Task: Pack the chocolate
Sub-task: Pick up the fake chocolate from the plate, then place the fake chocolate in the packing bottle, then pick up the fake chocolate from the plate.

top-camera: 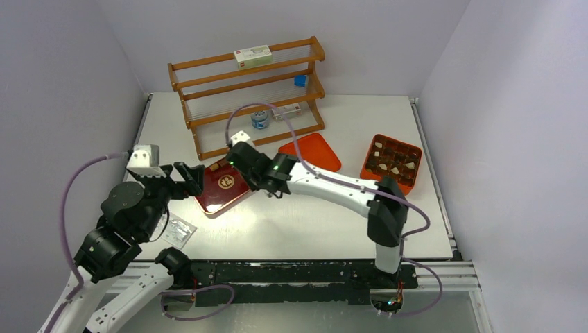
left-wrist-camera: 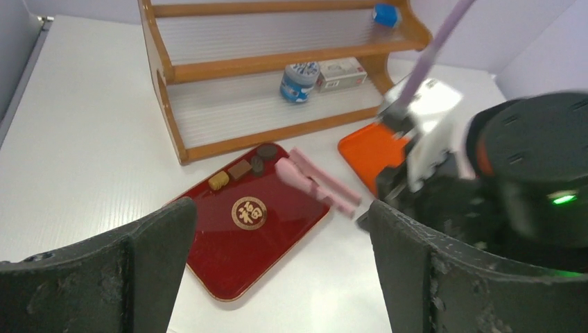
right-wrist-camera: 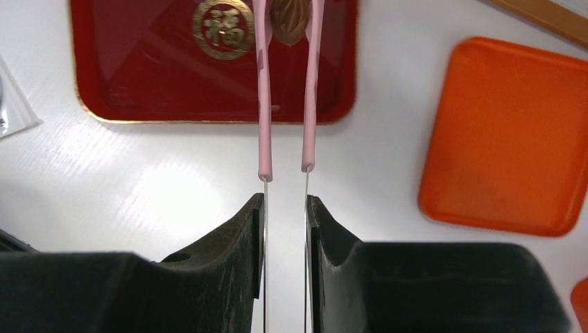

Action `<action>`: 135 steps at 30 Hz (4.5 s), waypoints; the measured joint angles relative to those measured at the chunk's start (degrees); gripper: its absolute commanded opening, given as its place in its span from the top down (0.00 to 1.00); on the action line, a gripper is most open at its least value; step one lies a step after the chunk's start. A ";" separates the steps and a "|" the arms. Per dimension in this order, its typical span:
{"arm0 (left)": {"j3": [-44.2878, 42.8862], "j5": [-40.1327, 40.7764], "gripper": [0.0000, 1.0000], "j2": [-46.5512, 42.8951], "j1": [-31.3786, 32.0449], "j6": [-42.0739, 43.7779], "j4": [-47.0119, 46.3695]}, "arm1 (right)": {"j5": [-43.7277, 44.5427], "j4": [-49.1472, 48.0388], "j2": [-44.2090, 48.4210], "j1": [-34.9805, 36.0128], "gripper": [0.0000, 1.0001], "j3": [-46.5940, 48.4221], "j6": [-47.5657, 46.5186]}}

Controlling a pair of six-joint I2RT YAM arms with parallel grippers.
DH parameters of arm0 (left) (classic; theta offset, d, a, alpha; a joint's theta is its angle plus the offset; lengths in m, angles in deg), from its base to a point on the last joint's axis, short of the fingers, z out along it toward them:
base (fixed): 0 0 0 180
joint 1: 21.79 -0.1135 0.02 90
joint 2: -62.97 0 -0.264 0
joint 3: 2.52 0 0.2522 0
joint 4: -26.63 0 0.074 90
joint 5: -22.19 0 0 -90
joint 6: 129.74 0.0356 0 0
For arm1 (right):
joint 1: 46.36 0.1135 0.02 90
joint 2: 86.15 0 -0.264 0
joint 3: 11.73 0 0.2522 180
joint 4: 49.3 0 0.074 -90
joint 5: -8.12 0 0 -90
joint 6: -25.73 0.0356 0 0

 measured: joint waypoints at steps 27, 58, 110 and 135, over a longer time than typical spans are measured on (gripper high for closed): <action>11.54 -2.91 0.02 1.09 0.00 5.92 -6.29 | 5.99 32.26 33.57 -19.32 0.74 -17.07 18.23; 11.89 -4.57 0.02 -2.32 0.00 5.99 -7.37 | -3.37 26.77 33.83 -55.17 0.65 -26.03 7.08; 12.48 5.64 0.02 -13.09 0.00 5.73 -7.87 | -9.25 7.02 10.75 -13.90 0.64 -4.39 7.76; 12.55 7.06 0.02 -14.10 -0.17 5.70 -8.00 | 1.64 10.19 -18.64 -2.49 0.63 21.84 5.46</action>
